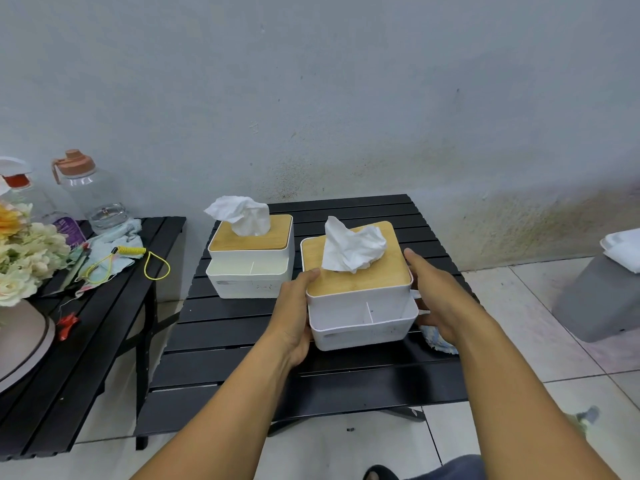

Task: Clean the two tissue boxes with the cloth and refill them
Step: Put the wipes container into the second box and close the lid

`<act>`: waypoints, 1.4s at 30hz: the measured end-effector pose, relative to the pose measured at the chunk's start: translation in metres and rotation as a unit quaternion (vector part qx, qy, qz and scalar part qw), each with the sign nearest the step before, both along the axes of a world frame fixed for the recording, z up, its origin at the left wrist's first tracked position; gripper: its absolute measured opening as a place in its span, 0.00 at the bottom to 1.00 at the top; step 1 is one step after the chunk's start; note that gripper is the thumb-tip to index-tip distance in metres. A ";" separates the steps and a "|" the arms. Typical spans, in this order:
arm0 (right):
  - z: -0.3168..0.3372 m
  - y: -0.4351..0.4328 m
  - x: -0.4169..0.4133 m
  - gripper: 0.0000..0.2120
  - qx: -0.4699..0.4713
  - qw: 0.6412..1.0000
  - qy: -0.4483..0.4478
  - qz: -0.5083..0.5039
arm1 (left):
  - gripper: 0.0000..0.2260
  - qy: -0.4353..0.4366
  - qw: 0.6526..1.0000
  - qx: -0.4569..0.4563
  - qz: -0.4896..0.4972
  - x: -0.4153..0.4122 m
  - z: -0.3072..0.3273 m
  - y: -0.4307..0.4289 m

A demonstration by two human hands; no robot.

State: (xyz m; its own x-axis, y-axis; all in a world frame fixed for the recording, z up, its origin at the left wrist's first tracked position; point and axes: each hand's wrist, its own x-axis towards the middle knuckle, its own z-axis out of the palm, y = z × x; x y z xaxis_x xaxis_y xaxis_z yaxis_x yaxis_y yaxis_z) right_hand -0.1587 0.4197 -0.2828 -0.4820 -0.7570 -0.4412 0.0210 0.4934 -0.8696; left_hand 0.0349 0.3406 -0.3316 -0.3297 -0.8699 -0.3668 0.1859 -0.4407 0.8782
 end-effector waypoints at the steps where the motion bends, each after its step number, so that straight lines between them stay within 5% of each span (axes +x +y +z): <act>1: -0.001 0.000 0.000 0.25 -0.011 1.000 -0.008 -0.002 | 0.15 -0.006 1.000 -0.004 -0.005 -0.002 0.000 -0.002; 18: -0.038 -0.041 0.002 0.09 -0.054 0.998 0.015 -0.028 | 0.18 -0.148 0.986 -0.060 0.043 -0.032 -0.016 -0.039; 27: -0.060 -0.070 0.005 0.16 -0.114 0.993 0.038 -0.019 | 0.15 -0.192 0.976 -0.092 0.033 -0.038 -0.016 -0.066; 42: -0.080 -0.083 0.000 0.14 -0.143 0.979 0.125 -0.073 | 0.27 -0.231 0.965 -0.120 0.031 -0.055 -0.014 -0.086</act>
